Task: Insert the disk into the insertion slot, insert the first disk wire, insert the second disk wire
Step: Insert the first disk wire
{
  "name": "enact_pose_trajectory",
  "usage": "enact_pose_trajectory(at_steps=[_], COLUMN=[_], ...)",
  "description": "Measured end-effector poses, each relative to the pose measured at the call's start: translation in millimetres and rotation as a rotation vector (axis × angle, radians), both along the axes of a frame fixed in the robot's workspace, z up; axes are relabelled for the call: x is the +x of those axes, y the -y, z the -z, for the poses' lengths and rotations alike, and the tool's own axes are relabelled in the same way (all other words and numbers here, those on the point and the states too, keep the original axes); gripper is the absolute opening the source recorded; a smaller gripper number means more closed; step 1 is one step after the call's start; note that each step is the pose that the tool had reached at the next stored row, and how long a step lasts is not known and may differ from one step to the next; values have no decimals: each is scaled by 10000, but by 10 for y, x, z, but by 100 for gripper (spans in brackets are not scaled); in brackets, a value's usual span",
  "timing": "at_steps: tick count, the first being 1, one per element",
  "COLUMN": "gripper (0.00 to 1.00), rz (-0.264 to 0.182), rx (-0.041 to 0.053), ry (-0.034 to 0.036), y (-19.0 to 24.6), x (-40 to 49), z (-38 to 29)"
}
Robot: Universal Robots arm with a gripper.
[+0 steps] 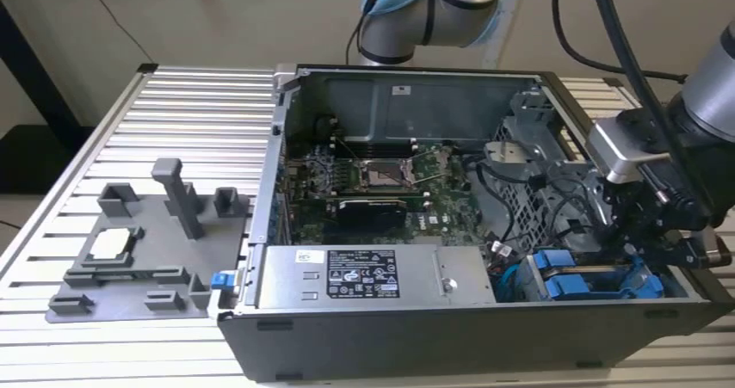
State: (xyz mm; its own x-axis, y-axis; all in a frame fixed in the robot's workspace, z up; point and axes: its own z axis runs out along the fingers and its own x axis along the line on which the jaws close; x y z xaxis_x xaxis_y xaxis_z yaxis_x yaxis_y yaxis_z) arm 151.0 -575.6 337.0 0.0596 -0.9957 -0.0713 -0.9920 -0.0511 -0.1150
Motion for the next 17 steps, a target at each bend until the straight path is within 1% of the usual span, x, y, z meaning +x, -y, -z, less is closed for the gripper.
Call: enact_pose_trajectory(at_steps=[6, 14, 17], gripper=[19, 19, 19], rz=[64, 65, 65], rx=[-10, -5, -6], ry=[0, 0, 1], y=[0, 0, 0], x=[0, 0, 0], z=[46, 55, 77])
